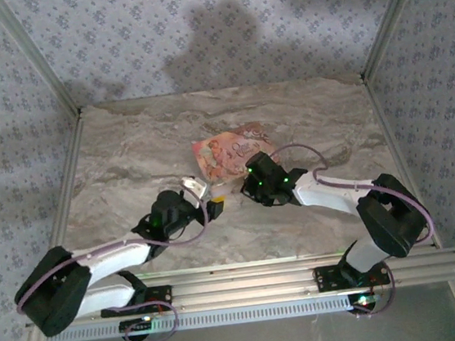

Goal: Unlock a padlock with a key

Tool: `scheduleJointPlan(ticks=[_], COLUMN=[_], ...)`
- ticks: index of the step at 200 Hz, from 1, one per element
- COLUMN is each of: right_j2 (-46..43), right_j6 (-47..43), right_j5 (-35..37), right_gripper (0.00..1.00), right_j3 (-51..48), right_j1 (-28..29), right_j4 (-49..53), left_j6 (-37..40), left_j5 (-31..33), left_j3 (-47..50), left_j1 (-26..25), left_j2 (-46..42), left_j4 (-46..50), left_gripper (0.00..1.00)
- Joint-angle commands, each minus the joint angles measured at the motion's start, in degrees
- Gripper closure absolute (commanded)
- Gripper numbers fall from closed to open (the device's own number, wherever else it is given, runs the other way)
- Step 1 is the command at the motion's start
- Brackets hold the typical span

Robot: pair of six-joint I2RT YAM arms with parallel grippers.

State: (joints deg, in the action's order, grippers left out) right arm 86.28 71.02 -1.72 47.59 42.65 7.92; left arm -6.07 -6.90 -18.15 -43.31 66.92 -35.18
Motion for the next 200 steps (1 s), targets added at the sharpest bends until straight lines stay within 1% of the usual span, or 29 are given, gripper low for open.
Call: scheduleJointPlan(ticks=[1,33,61,82,112,141,163,184,200], right_j2=[-1.0,0.1,2.3,2.7,0.5,-1.0,1.1,4.6,6.9], right_j6=[1.0,2.2,4.4,3.1,1.8,-0.3,-2.2,-3.3,-6.7], right_j5=[4.0,6.4,4.8,3.9,6.1,9.8,5.7,-0.7,-6.0], right_gripper=[1.00,1.00,1.00,1.00,1.00,1.00,1.00,1.00,1.00], right_j3=[1.4,2.0,0.4,0.2,0.3,1.7,2.2,2.5,3.4], right_j1=[0.3,0.1,-1.6,-2.3,-3.9,-5.4,-8.1,-10.6,-11.4], right_j4=[-2.5,-2.9,-7.1,-9.3,-7.8,-4.3,-4.3,-6.0,-8.9], left_j6=[-0.8,-1.0,-1.1,-1.6,-2.2,-2.3,-2.1,-2.2,-2.2], left_j5=[2.3,2.8,3.5,3.9,4.8,5.1,5.1,5.0,4.8], left_j3=[1.8,4.5,6.1,7.1,8.7,9.0,8.4,7.4,6.9], left_j1=[1.1,2.9,3.4,3.7,4.0,4.1,4.1,4.2,4.2], left_j2=[-5.1,-12.4,-17.8,-21.7,-26.8,-30.5,-31.6,-31.5,-31.1], left_j4=[4.8,8.7,12.6,15.2,18.1,21.3,23.7,25.3,25.9], left_gripper=[0.39,0.38,0.37,0.37,0.35,0.34,0.34,0.33,0.33])
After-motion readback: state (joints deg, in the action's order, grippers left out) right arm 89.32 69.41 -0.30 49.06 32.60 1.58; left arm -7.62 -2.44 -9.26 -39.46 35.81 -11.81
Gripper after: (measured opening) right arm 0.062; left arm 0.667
